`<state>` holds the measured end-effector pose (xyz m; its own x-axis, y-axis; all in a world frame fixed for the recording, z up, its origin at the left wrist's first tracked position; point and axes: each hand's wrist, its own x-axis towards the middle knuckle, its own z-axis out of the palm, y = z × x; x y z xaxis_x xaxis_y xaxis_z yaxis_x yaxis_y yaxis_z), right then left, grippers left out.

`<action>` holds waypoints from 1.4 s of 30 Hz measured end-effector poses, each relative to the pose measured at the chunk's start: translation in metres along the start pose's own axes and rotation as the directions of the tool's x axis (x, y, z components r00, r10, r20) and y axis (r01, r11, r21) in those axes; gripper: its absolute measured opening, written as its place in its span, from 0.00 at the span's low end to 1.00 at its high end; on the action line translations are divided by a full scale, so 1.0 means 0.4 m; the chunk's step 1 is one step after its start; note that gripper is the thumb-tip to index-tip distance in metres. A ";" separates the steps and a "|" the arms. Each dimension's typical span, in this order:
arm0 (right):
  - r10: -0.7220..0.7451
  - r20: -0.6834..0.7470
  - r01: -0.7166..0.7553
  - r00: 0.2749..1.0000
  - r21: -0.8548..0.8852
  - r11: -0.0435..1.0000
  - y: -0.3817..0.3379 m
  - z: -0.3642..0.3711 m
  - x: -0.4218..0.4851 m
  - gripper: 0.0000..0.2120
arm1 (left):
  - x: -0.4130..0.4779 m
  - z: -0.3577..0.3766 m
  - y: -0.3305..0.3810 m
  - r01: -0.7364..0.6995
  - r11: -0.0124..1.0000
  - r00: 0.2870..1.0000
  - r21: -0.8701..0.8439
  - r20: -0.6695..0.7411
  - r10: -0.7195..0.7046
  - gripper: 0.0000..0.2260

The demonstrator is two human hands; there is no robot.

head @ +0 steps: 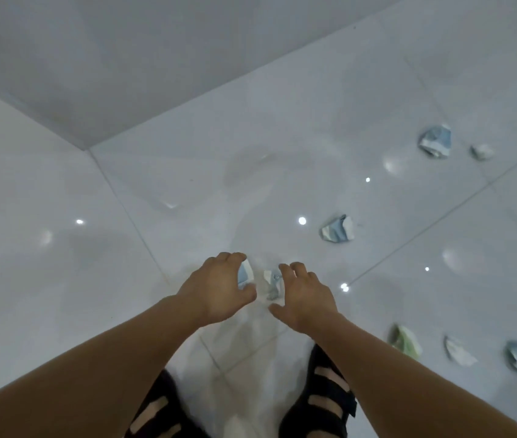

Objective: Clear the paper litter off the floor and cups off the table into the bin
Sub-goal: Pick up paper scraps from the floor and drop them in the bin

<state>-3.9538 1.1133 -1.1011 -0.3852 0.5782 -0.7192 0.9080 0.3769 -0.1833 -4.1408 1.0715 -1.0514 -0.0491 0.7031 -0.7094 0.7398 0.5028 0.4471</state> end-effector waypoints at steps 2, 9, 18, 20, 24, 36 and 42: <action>0.000 -0.003 0.000 1.000 0.011 1.000 0.002 0.054 0.055 0.33 | 0.049 0.037 -0.030 -0.010 1.000 1.000 -0.006 -0.008 0.010 0.29; -0.042 -0.174 0.069 0.984 0.151 0.986 -0.009 0.035 0.053 0.22 | 0.056 0.046 -0.036 -0.005 0.996 1.000 -0.084 -0.006 0.004 0.30; -0.292 -0.439 0.451 0.850 0.320 0.833 -0.149 -0.236 -0.129 0.16 | -0.075 -0.115 0.034 0.023 0.823 1.000 -0.568 0.010 -0.021 0.30; -0.299 -0.430 0.463 0.852 0.349 0.815 -0.184 -0.240 -0.132 0.16 | -0.092 -0.128 0.005 0.041 0.802 0.998 -0.595 -0.016 -0.063 0.23; -0.309 -0.348 0.426 0.885 0.339 0.839 -0.215 -0.183 -0.074 0.27 | -0.109 -0.109 -0.120 0.089 0.871 0.982 -0.484 -0.102 -0.157 0.14; -0.364 -0.009 0.331 0.932 -0.393 0.858 -0.173 0.089 0.182 0.36 | -0.037 0.058 -0.389 0.168 0.943 0.947 -0.289 -0.219 -0.236 0.13; -0.375 -0.059 0.335 0.925 -0.337 0.880 -0.204 0.000 0.137 0.34 | -0.079 0.008 -0.342 0.151 0.961 0.951 -0.231 -0.232 -0.206 0.13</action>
<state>-4.0489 1.1142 -1.1254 -0.7068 0.4364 -0.5567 0.6140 0.7693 -0.1765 -4.2384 0.9789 -1.0918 -0.3546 0.6819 -0.6397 0.5482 0.7059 0.4485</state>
